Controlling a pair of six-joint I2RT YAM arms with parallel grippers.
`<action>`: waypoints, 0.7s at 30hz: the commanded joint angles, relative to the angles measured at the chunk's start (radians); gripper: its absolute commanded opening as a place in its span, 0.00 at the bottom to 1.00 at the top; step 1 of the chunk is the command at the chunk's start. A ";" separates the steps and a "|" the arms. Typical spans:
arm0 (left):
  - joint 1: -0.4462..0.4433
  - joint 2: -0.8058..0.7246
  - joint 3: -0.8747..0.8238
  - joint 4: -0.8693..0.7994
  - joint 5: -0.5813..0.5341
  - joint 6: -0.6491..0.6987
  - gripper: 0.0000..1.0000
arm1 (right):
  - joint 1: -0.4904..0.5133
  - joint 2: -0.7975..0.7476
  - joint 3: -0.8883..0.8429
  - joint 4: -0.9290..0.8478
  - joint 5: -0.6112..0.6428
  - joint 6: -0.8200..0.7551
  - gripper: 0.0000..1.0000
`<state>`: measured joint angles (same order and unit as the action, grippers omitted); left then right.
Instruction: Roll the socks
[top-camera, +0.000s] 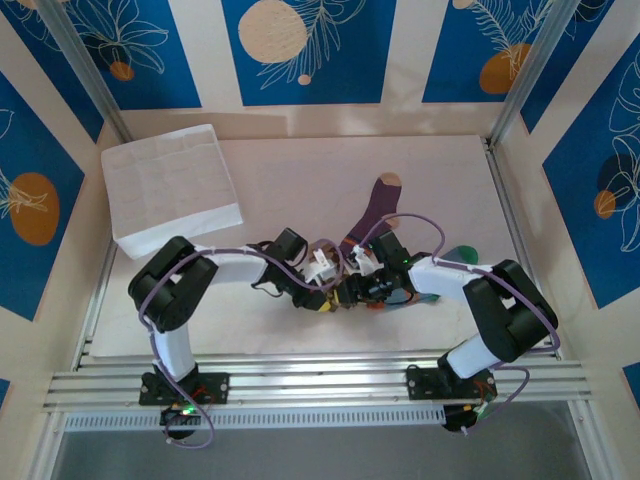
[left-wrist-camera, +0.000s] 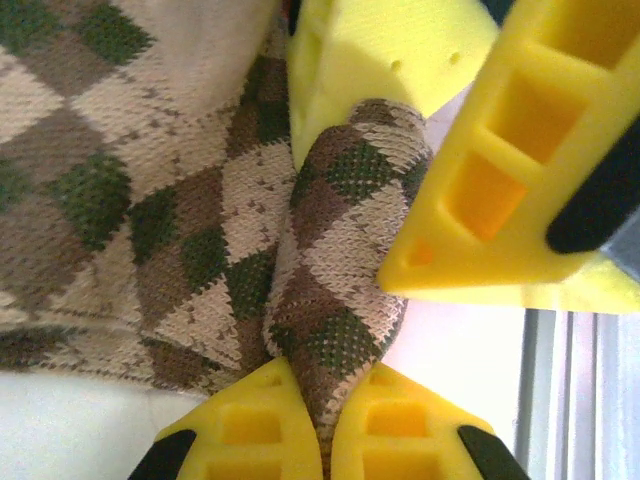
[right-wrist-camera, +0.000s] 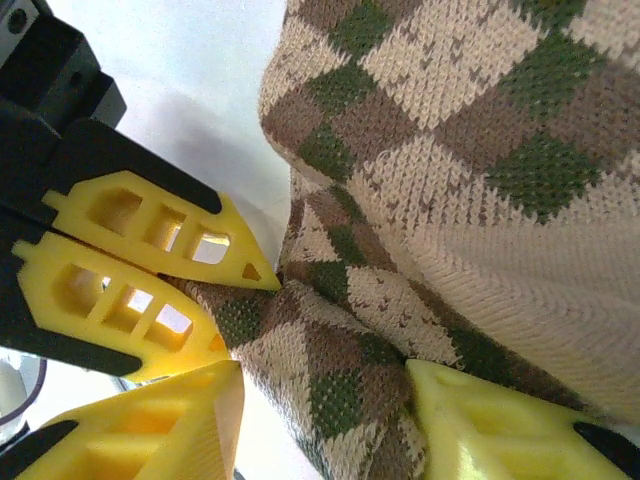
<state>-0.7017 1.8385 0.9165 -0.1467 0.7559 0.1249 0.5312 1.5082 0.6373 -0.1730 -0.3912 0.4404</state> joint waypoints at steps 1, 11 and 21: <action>0.019 0.043 0.007 -0.033 -0.029 -0.071 0.00 | 0.015 0.018 0.008 -0.034 0.021 0.007 0.44; 0.018 -0.093 -0.103 0.098 -0.076 0.000 0.23 | 0.027 0.201 0.128 -0.211 0.162 0.063 0.08; -0.075 -0.461 -0.306 0.274 -0.315 0.400 0.30 | 0.038 0.251 0.171 -0.253 0.153 0.050 0.04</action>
<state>-0.7391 1.4368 0.6514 0.0460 0.5518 0.3569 0.5606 1.6947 0.8288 -0.3378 -0.3634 0.4896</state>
